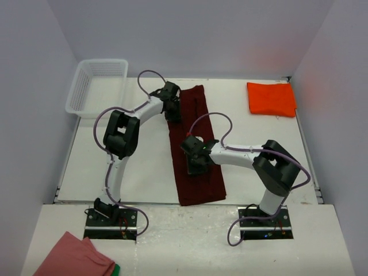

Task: Fold and stack the t-shirts
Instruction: Rotate the tshirt 85 degrees

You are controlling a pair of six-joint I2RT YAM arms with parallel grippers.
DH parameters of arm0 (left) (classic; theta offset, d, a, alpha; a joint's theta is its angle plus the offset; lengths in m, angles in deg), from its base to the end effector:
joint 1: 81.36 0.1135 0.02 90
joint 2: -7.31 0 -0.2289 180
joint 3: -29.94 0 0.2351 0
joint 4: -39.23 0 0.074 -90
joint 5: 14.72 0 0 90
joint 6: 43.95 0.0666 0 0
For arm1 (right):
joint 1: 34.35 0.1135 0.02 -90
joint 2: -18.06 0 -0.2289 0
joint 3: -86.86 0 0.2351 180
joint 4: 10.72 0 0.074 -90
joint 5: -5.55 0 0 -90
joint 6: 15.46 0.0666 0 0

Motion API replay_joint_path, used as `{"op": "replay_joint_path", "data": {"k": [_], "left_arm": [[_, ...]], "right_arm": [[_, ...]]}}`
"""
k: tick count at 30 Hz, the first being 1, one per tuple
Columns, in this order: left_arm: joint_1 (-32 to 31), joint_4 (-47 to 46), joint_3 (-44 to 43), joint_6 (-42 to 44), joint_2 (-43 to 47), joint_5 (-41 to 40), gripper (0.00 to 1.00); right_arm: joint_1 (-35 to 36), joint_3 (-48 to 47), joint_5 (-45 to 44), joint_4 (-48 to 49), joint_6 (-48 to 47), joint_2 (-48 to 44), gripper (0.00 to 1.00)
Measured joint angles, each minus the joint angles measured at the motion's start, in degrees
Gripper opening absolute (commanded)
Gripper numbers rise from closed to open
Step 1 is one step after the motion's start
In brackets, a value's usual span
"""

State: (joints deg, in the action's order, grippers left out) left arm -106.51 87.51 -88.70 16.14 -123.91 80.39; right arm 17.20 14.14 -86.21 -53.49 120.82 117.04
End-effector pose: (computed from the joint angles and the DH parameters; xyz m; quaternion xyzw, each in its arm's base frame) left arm 0.4217 -0.2045 0.1119 -0.0289 0.9665 -0.1544 0.2029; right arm 0.1986 0.2469 0.1043 -0.0424 0.9823 0.1272 0.1310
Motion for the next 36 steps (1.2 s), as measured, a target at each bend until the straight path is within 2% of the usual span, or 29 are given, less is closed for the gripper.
{"op": "replay_joint_path", "data": {"k": [3, 6, 11, 15, 16, 17, 18, 19, 20, 22, 24, 25, 26, 27, 32, 36], "left_arm": [[0.02, 1.07, -3.34, 2.12, -1.90, 0.98, 0.00], [0.02, -0.87, -1.46, 2.86, -0.90, 0.63, 0.00], [0.11, -2.93, 7.74, 3.15, 5.81, -6.49, 0.00], [0.39, -1.46, 10.36, 2.60, 11.65, -12.79, 0.00], [0.48, -1.55, 10.93, 2.43, 13.79, -13.77, 0.00], [0.57, -1.57, 11.54, 2.25, 15.89, -14.34, 0.01], [0.66, -1.44, 12.15, 2.01, 18.43, -14.67, 0.01], [0.66, -1.44, 12.55, 1.97, 20.70, -14.86, 0.01], [0.66, -1.38, 12.81, 1.86, 22.82, -14.91, 0.01], [0.66, -1.51, 13.51, 1.51, 26.69, -14.47, 0.01], [0.66, -1.57, 15.17, 1.09, 29.57, -13.31, 0.00], [0.66, -1.99, 16.35, 0.68, 30.49, -12.17, 0.00], [0.66, -2.03, 18.14, 0.48, 31.28, -11.56, 0.00], [0.63, -3.06, 20.57, 0.37, 31.95, -10.10, 0.00], [0.55, -3.80, 32.94, -0.98, 32.20, -4.96, 0.00], [0.37, -4.35, 33.99, -1.66, 29.05, -4.22, 0.00]], "right_arm": [[4.15, -4.26, 0.17, -2.19, 0.79, 3.17, 0.00], [7.04, -8.48, -0.70, -4.46, 0.55, 5.62, 0.00], [8.81, -13.94, -4.79, -8.37, -2.99, 4.72, 0.00], [7.65, -22.32, -9.51, -12.98, -6.51, 3.74, 0.10], [7.13, -24.26, -10.51, -13.60, -7.17, 3.32, 0.14], [6.34, -25.81, -11.32, -14.01, -7.89, 2.69, 0.29], [5.33, -26.93, -12.07, -14.43, -8.46, 1.70, 0.53], [4.02, -27.58, -12.55, -14.93, -8.81, 0.57, 0.66], [2.45, -27.98, -12.68, -15.45, -9.60, -0.35, 0.74], [-1.86, -28.76, -12.33, -16.44, -10.80, -1.53, 0.77], [-6.86, -29.38, -11.67, -17.07, -11.93, -1.46, 0.70], [-9.07, -29.66, -11.19, -17.53, -12.50, -1.09, 0.47], [-11.37, -30.03, -10.93, -18.10, -12.87, -0.66, 0.18], [-13.05, -30.23, -10.64, -18.58, -13.33, -0.22, 0.00], [-14.78, -28.76, -9.57, -18.97, -13.92, -0.11, 0.00], [-13.44, -19.58, -6.67, -16.11, -13.70, -3.04, 0.00]]}}
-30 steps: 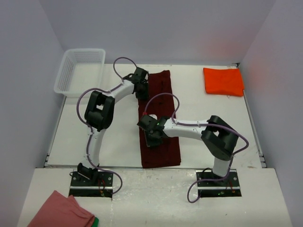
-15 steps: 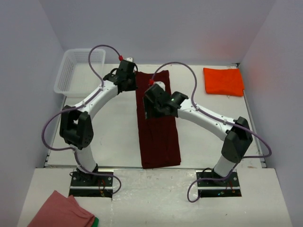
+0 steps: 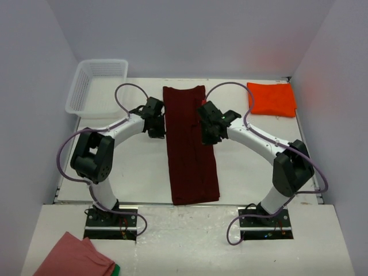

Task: Fold and stack the t-shirts
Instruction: Rotate the tshirt 85 degrees

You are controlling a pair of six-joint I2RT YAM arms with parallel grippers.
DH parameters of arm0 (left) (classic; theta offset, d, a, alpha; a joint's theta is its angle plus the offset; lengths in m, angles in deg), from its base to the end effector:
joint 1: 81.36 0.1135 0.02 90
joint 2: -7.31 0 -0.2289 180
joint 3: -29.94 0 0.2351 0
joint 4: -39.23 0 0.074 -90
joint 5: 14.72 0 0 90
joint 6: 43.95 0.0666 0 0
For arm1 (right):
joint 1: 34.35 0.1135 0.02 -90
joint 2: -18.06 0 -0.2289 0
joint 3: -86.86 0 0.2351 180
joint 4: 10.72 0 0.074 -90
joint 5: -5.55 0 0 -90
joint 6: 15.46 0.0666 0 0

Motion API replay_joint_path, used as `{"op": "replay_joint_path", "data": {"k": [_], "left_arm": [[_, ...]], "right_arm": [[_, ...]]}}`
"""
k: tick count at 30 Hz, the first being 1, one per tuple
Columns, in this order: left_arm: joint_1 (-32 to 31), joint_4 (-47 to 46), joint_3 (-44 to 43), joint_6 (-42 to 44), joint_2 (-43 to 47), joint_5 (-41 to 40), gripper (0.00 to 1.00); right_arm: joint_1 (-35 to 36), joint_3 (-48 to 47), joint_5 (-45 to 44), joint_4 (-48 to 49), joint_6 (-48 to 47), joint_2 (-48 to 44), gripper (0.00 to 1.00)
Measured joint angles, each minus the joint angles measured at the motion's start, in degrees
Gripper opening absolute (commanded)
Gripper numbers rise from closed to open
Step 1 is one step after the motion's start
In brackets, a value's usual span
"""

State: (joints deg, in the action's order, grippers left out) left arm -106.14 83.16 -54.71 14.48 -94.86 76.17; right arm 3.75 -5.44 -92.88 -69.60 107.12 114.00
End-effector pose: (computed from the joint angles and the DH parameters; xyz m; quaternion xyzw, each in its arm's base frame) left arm 0.3261 -0.1517 0.1430 -0.0555 0.9675 -0.1231 0.2138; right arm 0.2758 0.2039 0.2021 -0.0292 0.9685 0.0788 0.2345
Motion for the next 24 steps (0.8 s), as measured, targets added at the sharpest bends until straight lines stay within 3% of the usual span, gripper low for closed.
{"op": "replay_joint_path", "data": {"k": [11, 24], "left_arm": [[-0.11, -3.78, -5.05, -1.90, -10.10, 0.96, 0.00], [-4.11, -6.01, -4.46, -2.32, -8.33, 2.12, 0.00]], "right_arm": [[4.37, 21.53, 4.55, 6.56, 2.99, -4.50, 0.00], [7.17, 23.43, 5.38, 11.28, 5.86, -1.14, 0.00]]}}
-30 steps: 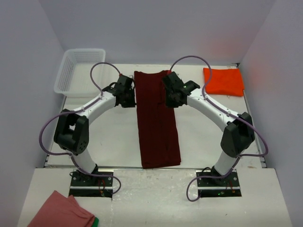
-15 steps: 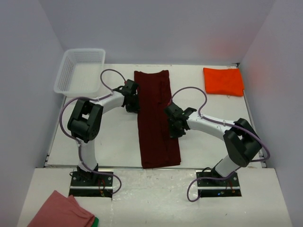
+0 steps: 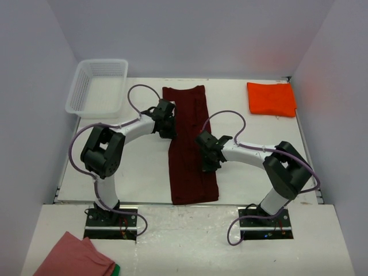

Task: Fold and stack the t-shirts
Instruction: Rotate the tshirt 85 degrees

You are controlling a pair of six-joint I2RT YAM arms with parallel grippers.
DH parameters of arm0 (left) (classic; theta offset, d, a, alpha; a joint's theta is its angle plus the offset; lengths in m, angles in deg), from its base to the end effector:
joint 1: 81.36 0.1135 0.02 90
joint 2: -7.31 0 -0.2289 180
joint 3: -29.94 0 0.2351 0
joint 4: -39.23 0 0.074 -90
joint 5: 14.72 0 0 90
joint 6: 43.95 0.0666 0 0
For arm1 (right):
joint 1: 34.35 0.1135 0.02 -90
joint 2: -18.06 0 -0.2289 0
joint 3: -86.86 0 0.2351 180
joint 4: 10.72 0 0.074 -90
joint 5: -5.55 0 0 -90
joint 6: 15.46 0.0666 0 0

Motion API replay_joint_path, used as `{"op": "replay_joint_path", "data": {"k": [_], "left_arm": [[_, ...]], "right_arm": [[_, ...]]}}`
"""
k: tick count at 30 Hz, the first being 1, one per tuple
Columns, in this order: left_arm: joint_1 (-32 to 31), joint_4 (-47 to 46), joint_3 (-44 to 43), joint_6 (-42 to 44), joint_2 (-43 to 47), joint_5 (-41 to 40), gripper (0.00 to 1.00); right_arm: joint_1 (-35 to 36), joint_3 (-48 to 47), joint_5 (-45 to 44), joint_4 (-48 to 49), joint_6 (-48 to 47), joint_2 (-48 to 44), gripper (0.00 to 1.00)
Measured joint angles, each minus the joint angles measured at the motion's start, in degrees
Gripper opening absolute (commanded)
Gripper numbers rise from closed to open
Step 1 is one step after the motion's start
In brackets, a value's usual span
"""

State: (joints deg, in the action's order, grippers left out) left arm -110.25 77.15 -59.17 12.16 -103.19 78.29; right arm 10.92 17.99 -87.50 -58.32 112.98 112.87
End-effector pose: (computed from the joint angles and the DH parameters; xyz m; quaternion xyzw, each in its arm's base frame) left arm 0.3405 -0.1919 0.1213 -0.0351 0.9634 -0.1594 0.2126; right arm 0.2069 0.2038 0.1040 -0.0551 0.9878 0.0759 0.1242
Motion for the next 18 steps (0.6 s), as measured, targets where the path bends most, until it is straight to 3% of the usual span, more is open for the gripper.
{"op": "replay_joint_path", "data": {"k": [7, 14, 18], "left_arm": [[-4.46, -0.15, 2.89, 0.02, 5.35, 1.31, 0.00], [-4.26, -0.02, 2.01, 0.04, -0.61, 1.40, 0.00], [-2.99, 0.46, -2.69, 0.00, -4.46, 1.90, 0.00]], "right_arm": [[0.09, -0.92, 1.16, 0.50, 0.98, 1.22, 0.00], [0.26, -1.95, 1.68, 0.61, 1.46, 2.14, 0.00], [0.37, -3.50, 1.40, -0.09, 1.51, 3.45, 0.00]]}}
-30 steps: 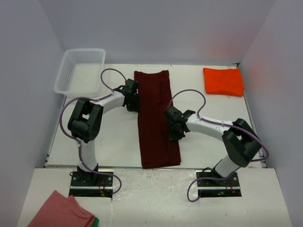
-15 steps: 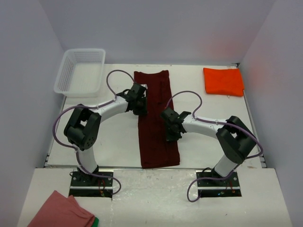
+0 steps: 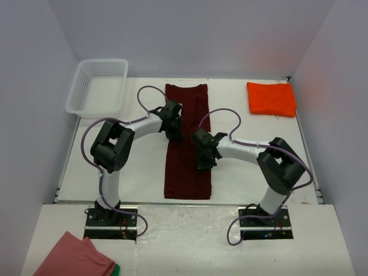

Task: Fold and stack the t-shirts
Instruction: Rotate the tshirt 85 degrees

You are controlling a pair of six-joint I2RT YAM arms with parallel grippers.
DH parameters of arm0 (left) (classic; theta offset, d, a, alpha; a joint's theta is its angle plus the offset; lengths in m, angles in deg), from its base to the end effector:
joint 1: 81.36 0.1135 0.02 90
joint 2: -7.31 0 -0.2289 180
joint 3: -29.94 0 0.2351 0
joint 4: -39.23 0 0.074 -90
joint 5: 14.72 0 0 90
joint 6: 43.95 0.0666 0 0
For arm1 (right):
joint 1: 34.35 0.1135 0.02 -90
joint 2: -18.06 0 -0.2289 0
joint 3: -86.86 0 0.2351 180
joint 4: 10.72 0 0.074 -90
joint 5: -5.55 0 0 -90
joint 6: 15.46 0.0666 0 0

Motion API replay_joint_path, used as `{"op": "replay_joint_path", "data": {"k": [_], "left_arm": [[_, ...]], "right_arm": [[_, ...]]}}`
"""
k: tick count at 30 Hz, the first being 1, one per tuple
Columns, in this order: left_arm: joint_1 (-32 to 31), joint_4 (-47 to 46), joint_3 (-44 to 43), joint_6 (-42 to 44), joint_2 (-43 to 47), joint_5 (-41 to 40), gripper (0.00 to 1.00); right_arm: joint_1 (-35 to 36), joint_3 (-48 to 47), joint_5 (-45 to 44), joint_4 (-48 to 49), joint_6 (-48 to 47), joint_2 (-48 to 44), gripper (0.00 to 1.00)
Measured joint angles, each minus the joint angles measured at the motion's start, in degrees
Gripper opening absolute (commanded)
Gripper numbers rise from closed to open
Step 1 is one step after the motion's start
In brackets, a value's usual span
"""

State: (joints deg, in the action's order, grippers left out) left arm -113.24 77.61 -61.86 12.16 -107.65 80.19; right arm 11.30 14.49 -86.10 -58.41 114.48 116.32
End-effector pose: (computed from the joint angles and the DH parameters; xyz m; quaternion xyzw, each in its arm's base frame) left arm 0.3363 -0.2159 0.1052 -0.0065 0.9685 -0.1682 0.1837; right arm 0.2140 0.2161 0.1025 -0.0472 0.9885 0.0865 0.1145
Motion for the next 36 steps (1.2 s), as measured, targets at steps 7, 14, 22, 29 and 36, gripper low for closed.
{"op": "replay_joint_path", "data": {"k": [7, 14, 22, 29, 36], "left_arm": [[5.84, 0.87, -5.64, 0.02, -4.00, 3.04, 0.00], [7.76, 1.70, -5.42, 0.04, -3.37, 1.46, 0.00], [5.20, 3.15, -1.60, 0.68, 1.33, -4.39, 0.00], [1.66, 4.98, -1.31, 2.14, 7.63, -6.88, 0.00], [0.96, 4.11, 6.43, 1.88, 16.44, -6.64, 0.00]], "right_arm": [[-0.87, -5.09, -0.11, 0.31, -0.02, 4.15, 0.00], [-2.54, -7.26, -0.87, -0.13, -0.11, 5.35, 0.00], [-2.58, -13.60, -4.55, -7.30, -2.82, 4.13, 0.11], [-3.54, -25.40, -6.14, -11.37, -5.60, 0.87, 0.51], [-13.42, -41.31, -2.32, -14.03, -8.22, 10.05, 0.39]]}}
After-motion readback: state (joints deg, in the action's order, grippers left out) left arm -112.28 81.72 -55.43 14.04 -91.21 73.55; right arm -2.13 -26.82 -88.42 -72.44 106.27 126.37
